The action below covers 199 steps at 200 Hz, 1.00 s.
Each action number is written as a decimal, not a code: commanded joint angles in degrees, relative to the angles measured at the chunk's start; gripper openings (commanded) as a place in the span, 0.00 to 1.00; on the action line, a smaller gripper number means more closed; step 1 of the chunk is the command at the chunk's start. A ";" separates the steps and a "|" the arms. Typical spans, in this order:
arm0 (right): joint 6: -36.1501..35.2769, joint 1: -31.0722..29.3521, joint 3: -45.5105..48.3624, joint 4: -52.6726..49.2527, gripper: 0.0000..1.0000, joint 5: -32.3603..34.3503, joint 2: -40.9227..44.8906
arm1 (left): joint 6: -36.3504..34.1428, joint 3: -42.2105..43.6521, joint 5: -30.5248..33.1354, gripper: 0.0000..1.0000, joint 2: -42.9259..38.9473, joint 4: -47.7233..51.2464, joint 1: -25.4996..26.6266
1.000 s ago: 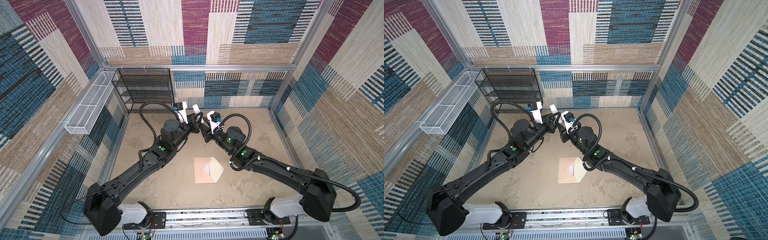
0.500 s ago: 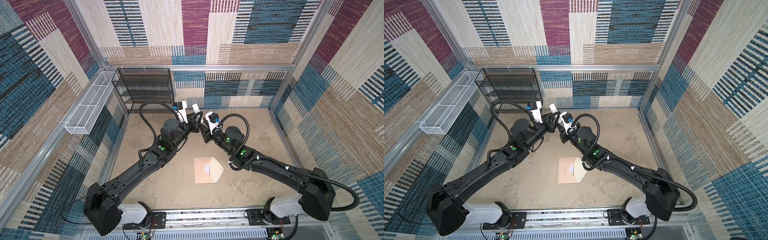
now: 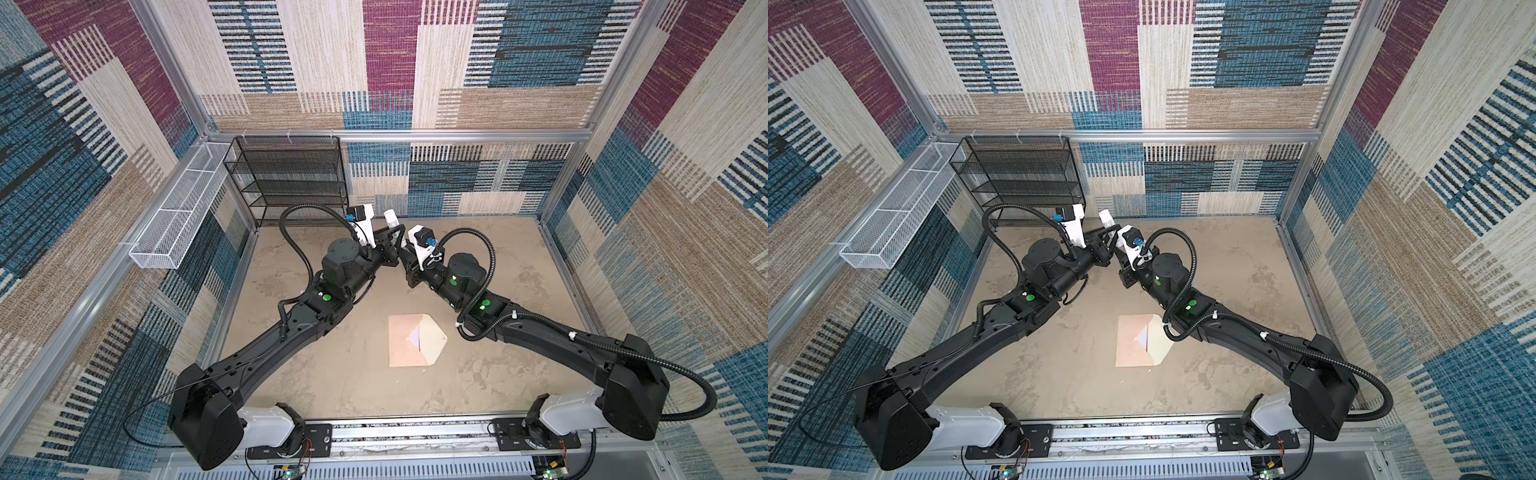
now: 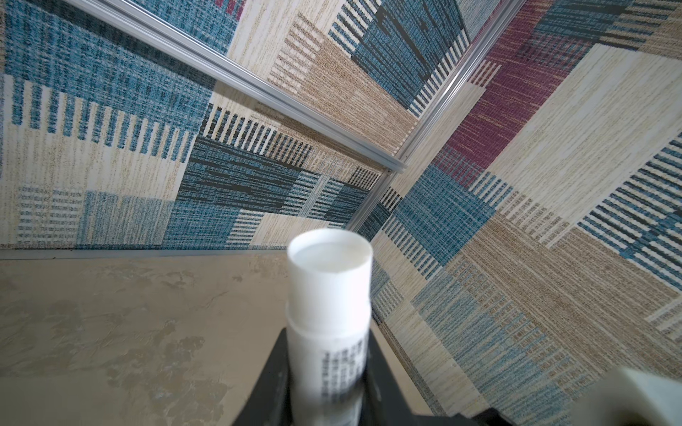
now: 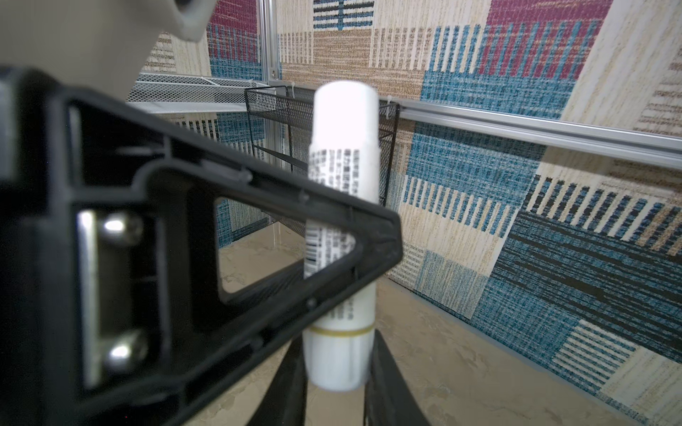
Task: Place the letter into the envelope and seal it
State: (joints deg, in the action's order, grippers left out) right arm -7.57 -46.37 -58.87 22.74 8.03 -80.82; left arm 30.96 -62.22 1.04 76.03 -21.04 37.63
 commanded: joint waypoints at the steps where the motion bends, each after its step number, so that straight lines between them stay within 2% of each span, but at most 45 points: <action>1: -0.52 -0.02 -0.63 2.96 0.23 0.33 0.65 | 0.55 0.67 -1.81 0.00 -0.14 -0.01 0.08; 39: 1.20 -0.03 -1.15 1.34 0.18 -2.56 2.17 | 0.86 1.63 -3.10 0.00 -1.05 0.65 -0.09; 56: 3.05 0.26 -1.84 -0.67 0.17 -6.31 3.06 | 3.25 2.53 -7.09 0.00 -1.21 -1.18 -1.78; 69: 5.45 0.94 -2.07 -1.99 0.16 -11.10 4.07 | 6.88 4.07 -11.34 0.00 -1.27 -4.64 -3.69; 89: 9.78 2.66 -2.59 -3.80 0.15 -18.90 5.50 | 12.55 5.35 -21.71 0.00 -0.22 -10.84 -7.36; 124: 19.01 7.66 -3.17 -4.90 0.14 -36.81 7.01 | 12.85 3.03 -37.24 0.00 0.61 -12.33 -9.18; 154: 25.58 11.41 -3.71 -4.89 0.15 -49.17 6.78 | 13.84 3.67 -41.68 0.00 0.05 -15.67 -9.76; 182: 30.97 14.80 -2.66 -3.48 0.18 -56.87 6.46 | 13.85 4.47 -43.32 0.00 -1.07 -16.73 -10.03; 199: 33.13 16.67 -2.30 -3.10 0.24 -60.69 6.08 | 13.30 4.47 -44.26 0.00 -1.61 -16.52 -10.03</action>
State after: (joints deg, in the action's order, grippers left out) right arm 19.29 -31.75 -61.30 13.61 -43.42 -74.56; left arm 43.29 -57.93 -39.90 75.20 -37.43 27.90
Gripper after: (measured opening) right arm 0.265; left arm 0.258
